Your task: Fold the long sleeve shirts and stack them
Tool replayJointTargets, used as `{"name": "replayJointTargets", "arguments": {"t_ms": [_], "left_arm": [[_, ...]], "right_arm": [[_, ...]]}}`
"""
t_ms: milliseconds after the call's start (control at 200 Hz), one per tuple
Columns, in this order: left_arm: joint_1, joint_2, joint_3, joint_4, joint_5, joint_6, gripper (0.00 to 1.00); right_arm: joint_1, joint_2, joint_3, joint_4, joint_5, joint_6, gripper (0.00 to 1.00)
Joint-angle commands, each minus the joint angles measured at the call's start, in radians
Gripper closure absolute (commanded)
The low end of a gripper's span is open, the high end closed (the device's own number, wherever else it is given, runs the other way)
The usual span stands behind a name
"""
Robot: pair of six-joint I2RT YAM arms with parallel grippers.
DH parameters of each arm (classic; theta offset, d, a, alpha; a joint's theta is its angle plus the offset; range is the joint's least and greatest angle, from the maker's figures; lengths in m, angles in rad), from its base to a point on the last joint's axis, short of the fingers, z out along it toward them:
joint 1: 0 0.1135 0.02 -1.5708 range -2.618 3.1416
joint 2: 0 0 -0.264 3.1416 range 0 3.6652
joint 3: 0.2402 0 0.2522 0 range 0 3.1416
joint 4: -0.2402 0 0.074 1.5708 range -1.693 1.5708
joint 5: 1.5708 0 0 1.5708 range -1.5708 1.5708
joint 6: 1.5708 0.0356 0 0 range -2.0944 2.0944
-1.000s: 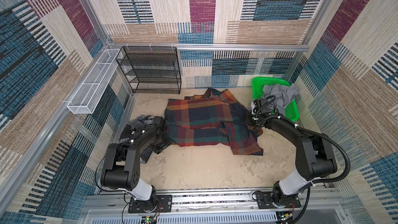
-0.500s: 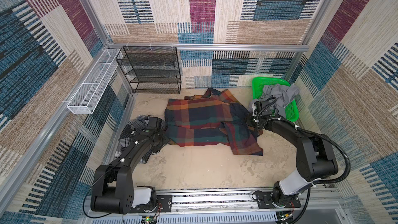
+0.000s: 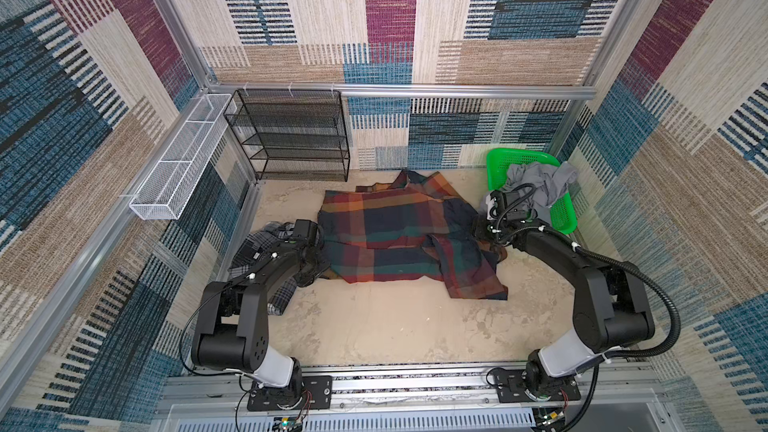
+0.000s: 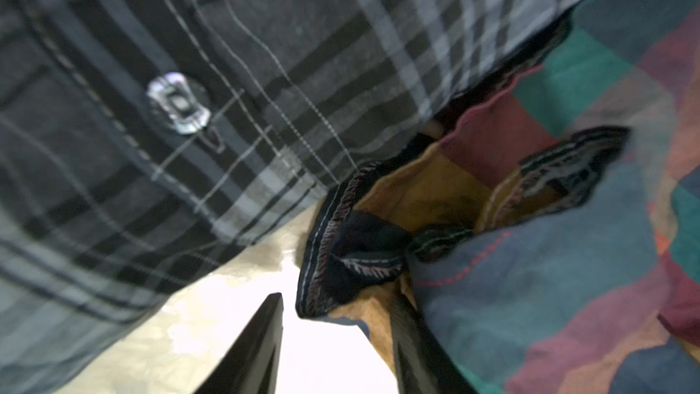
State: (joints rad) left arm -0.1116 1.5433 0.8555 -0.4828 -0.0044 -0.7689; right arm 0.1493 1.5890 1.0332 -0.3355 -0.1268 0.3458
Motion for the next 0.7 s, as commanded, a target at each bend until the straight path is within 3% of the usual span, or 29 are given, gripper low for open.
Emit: {"name": "replayJointTargets", "arguments": {"t_ms": [0, 110, 275, 305, 696], "left_arm": [[-0.002, 0.017, -0.013, 0.03, 0.014, -0.029, 0.52], [-0.003, 0.034, -0.012, 0.04, 0.017, -0.033, 0.61], [-0.003, 0.03, -0.003, 0.02, 0.017, -0.022, 0.91], [-0.003, 0.018, -0.005, 0.01, 0.016, -0.02, 1.0], [-0.002, -0.42, -0.266, -0.162, -0.044, -0.037, 1.0]], "right_arm": [[0.001, 0.002, 0.007, 0.024, 0.004, -0.015, 0.48], [0.001, -0.001, 0.007, 0.027, -0.012, -0.014, 0.48], [0.001, -0.014, -0.026, 0.041, -0.024, -0.005, 0.47], [0.001, -0.012, -0.034, 0.042, -0.023, -0.003, 0.47], [-0.01, 0.055, -0.115, 0.091, -0.042, 0.061, 0.46]]}}
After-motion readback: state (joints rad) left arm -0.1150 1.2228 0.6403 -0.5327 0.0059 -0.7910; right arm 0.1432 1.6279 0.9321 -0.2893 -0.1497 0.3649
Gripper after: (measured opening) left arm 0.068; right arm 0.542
